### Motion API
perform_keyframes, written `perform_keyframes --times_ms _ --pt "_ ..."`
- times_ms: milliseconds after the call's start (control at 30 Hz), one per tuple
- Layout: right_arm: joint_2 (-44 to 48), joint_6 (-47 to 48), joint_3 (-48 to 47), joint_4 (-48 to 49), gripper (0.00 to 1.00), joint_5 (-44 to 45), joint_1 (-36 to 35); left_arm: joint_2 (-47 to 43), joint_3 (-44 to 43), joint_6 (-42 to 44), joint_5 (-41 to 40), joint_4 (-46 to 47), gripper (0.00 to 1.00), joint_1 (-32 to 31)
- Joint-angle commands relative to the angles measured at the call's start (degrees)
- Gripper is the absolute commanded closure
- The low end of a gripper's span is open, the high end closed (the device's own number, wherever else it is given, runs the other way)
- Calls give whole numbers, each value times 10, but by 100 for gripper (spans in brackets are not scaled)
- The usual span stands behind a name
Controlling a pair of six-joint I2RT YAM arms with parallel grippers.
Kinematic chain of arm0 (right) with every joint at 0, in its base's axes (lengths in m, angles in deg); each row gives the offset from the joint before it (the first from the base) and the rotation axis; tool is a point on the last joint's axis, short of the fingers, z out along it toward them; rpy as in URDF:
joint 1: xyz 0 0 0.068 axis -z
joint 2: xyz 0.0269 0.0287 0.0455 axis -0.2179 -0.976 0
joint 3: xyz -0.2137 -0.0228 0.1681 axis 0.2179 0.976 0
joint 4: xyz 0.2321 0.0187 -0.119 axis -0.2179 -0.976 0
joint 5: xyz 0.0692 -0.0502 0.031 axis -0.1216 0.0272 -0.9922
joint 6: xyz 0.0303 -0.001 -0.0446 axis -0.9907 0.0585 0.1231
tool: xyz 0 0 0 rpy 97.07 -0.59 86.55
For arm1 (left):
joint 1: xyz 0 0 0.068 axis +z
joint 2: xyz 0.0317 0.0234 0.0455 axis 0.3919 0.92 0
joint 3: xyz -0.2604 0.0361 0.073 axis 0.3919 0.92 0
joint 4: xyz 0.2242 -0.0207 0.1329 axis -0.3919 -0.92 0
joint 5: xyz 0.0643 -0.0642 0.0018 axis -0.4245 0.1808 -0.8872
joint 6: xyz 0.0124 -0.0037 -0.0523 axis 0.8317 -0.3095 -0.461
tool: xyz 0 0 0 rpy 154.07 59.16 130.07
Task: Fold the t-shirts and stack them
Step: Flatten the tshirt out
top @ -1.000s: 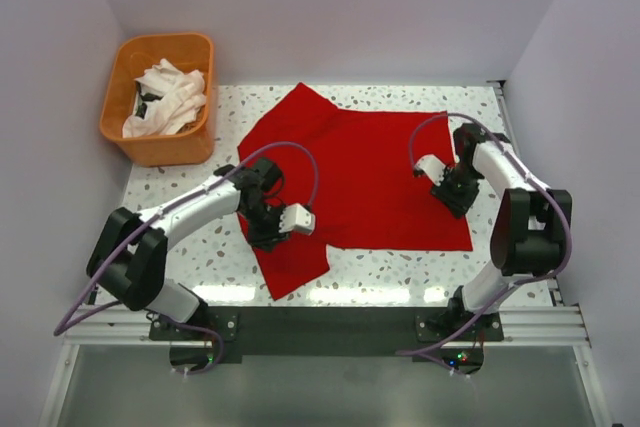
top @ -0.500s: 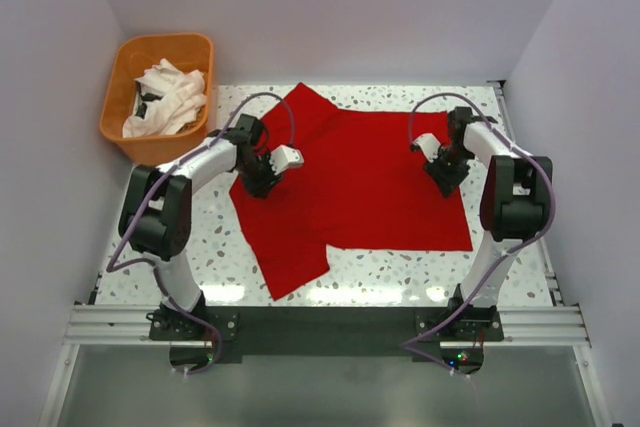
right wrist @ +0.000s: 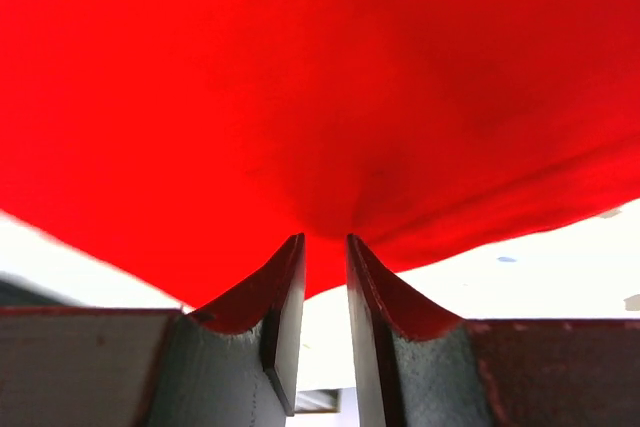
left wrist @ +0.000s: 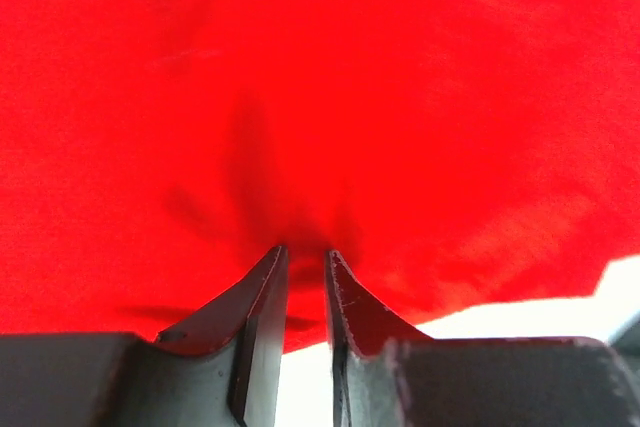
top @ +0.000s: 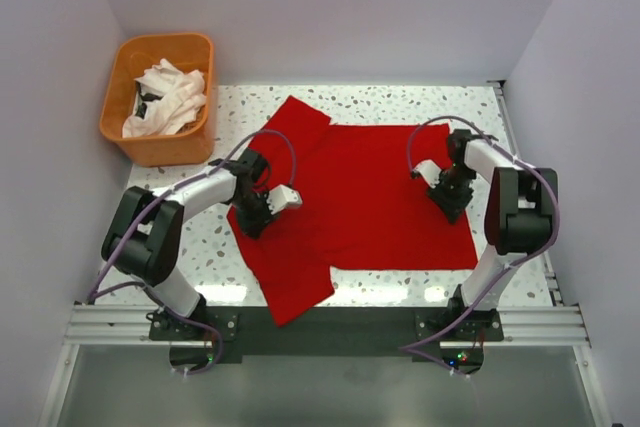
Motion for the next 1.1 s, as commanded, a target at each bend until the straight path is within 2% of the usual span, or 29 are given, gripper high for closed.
perform_keyframes --times_ms 0,67,100,200,267,300,500,567,767,1067 --pt "48 15 -45 -84 73 -63 3 -25 -22 -17 56 -91 73 -13" --pt "48 -16 -101 -77 73 -82 5 -16 -106 -22 69 -81 69 7" --pt "42 -54 -122 -67 73 -97 6 2 -170 -31 78 -68 64 22" --pt "23 -144 -193 1 73 -98 6 59 -289 -83 64 1 61 31" --pt "-6 -180 -243 50 72 -91 6 97 -341 -133 38 55 61 31" --pt "-17 -208 -260 62 71 -87 6 141 -402 -140 27 58 61 32" --pt "-124 -278 -371 134 73 -60 6 295 -570 -205 -25 127 64 37" --pt "-161 -286 -400 142 79 -56 5 323 -593 -226 -37 155 65 38" --pt "-228 -315 -437 167 82 -49 5 400 -628 -257 -63 209 67 44" --pt "-278 -323 -430 180 85 14 5 453 -613 -249 -110 195 74 79"
